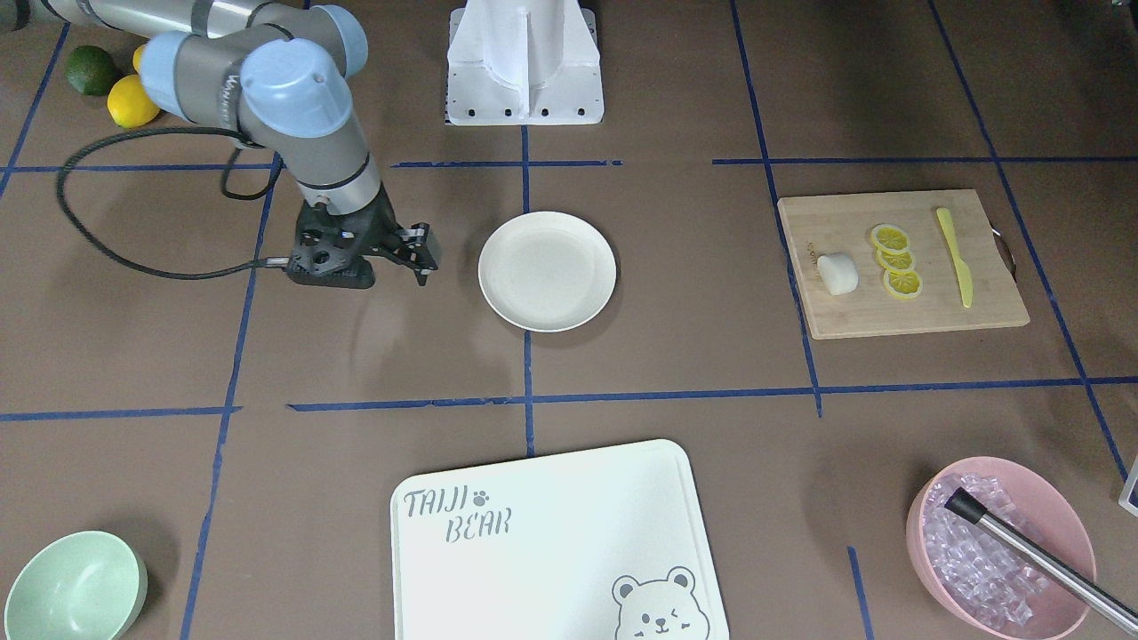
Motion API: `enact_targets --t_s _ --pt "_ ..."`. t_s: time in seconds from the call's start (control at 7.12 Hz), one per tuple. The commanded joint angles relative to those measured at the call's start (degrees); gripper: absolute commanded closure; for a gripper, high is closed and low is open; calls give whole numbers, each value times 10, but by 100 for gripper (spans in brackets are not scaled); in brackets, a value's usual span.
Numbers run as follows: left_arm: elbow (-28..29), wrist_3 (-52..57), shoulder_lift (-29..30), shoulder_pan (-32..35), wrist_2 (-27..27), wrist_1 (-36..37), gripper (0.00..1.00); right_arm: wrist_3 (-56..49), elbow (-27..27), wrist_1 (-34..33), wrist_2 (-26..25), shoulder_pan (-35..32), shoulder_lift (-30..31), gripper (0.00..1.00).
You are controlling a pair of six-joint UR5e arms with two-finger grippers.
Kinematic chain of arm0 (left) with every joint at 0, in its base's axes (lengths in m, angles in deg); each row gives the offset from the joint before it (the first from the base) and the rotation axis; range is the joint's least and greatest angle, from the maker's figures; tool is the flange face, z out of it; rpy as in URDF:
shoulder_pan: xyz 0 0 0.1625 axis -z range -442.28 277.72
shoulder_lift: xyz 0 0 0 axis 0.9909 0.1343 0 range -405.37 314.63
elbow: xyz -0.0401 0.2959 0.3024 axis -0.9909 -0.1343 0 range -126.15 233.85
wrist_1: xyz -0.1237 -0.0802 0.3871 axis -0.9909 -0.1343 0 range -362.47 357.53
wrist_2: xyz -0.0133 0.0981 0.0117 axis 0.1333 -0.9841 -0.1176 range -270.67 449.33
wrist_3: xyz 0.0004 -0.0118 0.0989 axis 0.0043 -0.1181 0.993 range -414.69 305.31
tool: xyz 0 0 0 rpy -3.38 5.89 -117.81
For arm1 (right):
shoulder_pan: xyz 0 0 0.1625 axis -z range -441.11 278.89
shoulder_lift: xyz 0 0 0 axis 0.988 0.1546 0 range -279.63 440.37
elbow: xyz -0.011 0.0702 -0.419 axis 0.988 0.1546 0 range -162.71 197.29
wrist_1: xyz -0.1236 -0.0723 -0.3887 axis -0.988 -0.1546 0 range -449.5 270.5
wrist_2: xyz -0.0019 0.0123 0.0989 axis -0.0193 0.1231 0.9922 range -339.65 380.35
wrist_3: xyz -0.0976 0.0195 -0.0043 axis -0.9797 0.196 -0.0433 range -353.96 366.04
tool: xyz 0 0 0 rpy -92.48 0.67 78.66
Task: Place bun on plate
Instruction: 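Release the plate and withdraw the right arm out of view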
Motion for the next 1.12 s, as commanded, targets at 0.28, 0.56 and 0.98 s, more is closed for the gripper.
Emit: enact_targets --t_s 0.28,0.56,0.98 --pt "-5 -5 23 -2 6 -3 0 -434 -25 -91 76 -209 129 0" --pt "-4 -5 25 -3 5 -33 0 -611 -24 -91 127 -324 217 0" --pt "8 -4 28 -3 5 -130 0 -704 -10 -89 158 -456 336 0"
